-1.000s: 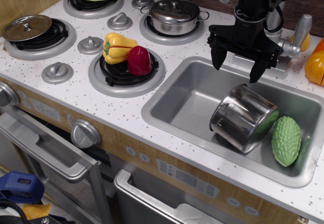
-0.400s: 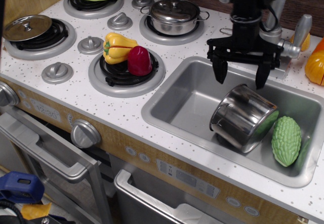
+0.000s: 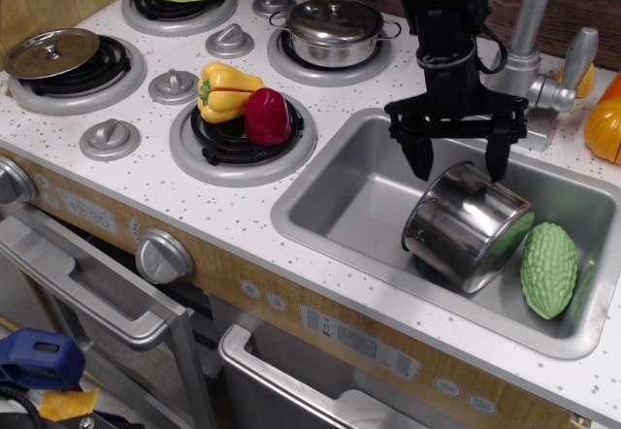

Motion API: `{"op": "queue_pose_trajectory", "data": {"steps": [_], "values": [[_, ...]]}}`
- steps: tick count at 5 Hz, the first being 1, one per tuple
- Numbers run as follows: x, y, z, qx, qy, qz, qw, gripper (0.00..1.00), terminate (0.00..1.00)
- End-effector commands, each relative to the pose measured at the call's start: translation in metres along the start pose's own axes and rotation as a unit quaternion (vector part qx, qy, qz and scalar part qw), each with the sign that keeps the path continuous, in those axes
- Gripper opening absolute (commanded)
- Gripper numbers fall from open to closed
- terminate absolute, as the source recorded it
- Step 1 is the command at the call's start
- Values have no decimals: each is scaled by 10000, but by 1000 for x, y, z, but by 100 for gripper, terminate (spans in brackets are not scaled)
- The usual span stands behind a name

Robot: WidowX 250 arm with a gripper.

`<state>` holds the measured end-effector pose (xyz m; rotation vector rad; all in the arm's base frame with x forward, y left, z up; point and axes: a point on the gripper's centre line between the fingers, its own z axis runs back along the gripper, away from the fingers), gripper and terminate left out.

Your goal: Flip pot upright in sink

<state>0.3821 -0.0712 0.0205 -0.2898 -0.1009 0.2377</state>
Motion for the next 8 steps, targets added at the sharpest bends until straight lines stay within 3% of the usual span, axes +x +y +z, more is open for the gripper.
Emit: {"op": "queue_pose_trajectory", "data": {"steps": [1, 3, 4, 5, 6, 7, 8], "values": [[1, -4, 0, -549, -149, 255, 9981, 100, 0], [-15, -26, -21, -1039, -296, 864, 9904, 100, 0], [-23, -36, -26, -1190, -402, 1016, 9869, 0, 0], [-29, -44, -34, -1380, -526, 1236, 9813, 0, 0], [-32, -48, -34, -1195, -623, 1194, 9837, 0, 0], [-24, -41, -20, -709, -665, 925, 9910, 0, 0], [-8, -35, -2, -5, -864, 526, 9949, 0, 0]]}}
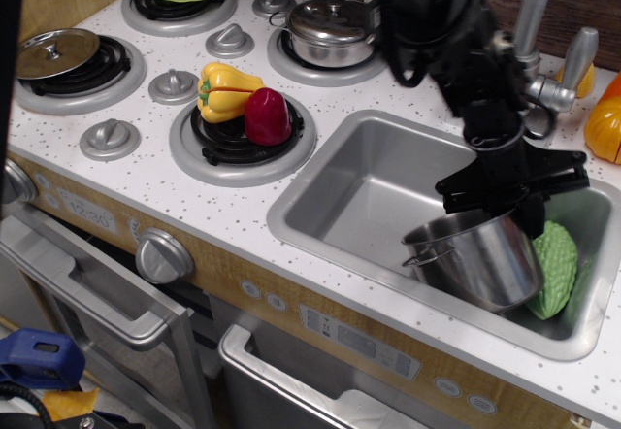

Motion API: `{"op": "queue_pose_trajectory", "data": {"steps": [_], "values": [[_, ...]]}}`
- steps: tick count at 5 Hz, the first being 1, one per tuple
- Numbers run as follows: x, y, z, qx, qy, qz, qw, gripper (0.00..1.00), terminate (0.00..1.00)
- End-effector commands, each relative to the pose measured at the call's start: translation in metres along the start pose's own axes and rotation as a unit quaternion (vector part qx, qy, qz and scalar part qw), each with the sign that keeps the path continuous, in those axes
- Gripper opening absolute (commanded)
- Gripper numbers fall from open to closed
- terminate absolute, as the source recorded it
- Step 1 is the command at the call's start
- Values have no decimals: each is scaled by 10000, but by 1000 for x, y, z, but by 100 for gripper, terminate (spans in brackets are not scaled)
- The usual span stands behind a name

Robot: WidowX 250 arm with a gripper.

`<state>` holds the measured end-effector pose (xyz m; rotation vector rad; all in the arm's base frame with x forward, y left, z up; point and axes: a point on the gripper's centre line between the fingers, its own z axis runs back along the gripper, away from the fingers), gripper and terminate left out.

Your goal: Flip pot upright in sink

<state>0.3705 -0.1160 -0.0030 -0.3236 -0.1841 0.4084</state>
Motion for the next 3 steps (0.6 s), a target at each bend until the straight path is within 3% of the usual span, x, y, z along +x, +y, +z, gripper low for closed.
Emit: {"op": "queue_pose_trajectory", "data": {"steps": [1, 2, 3], "values": [[28, -2, 39, 353, -554, -469, 9967, 0, 0], [33, 4, 46, 599, -848, -772, 9916, 0, 0], [35, 6, 48, 935, -1267, -1203, 9802, 0, 0]]}}
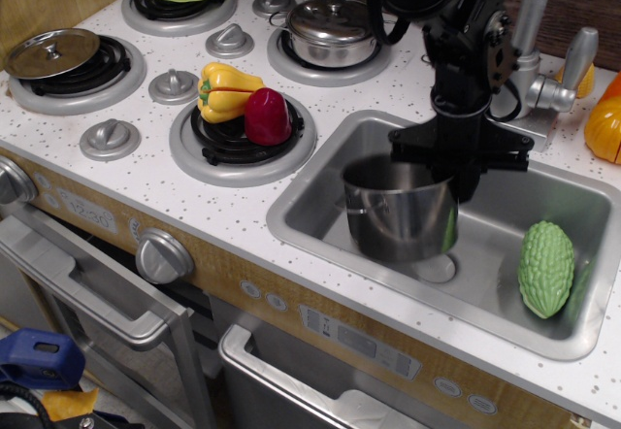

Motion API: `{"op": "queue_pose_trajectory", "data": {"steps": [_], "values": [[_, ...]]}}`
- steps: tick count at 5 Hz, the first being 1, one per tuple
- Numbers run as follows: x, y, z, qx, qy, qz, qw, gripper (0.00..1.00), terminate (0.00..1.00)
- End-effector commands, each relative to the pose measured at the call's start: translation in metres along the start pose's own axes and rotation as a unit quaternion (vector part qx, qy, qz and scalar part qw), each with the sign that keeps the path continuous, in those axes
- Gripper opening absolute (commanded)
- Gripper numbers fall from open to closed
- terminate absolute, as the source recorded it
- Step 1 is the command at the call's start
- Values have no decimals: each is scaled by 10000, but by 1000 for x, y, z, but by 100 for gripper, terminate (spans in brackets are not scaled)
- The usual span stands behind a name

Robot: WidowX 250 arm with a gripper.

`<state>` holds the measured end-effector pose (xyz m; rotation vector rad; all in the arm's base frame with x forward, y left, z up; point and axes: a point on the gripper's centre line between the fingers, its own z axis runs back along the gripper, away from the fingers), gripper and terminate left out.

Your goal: Flip pot upright in sink

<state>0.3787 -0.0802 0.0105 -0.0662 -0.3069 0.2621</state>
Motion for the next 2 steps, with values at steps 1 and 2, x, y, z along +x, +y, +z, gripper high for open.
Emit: {"op": "queue_pose_trajectory", "data": {"steps": [1, 2], "values": [[19, -12, 27, 44, -835, -180, 9963, 100, 0], [19, -12, 25, 229, -1091, -388, 9930, 100, 100]]}}
